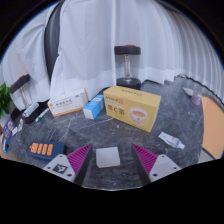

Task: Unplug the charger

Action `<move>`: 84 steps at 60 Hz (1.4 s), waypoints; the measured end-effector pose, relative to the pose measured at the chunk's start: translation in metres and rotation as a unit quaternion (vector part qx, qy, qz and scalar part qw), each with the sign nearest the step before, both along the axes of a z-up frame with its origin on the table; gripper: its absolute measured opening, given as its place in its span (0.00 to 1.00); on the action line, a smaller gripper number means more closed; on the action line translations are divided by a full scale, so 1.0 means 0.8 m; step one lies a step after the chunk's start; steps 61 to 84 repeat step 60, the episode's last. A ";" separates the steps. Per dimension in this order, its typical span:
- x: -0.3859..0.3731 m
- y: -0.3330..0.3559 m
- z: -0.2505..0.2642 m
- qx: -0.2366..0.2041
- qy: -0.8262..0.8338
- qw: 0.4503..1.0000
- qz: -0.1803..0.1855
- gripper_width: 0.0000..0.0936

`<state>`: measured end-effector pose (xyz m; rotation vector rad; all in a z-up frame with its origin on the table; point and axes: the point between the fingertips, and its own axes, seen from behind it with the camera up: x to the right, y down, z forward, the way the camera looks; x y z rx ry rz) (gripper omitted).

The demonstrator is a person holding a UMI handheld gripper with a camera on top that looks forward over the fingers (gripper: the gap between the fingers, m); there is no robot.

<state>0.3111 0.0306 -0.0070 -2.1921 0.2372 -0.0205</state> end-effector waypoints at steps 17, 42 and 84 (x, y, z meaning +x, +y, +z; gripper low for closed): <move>-0.015 -0.065 0.116 0.047 -0.078 0.996 0.016 0.91; -0.123 -0.326 0.227 0.069 -0.096 0.993 0.007 0.91; -0.168 -0.426 0.249 0.073 -0.099 0.992 0.012 0.91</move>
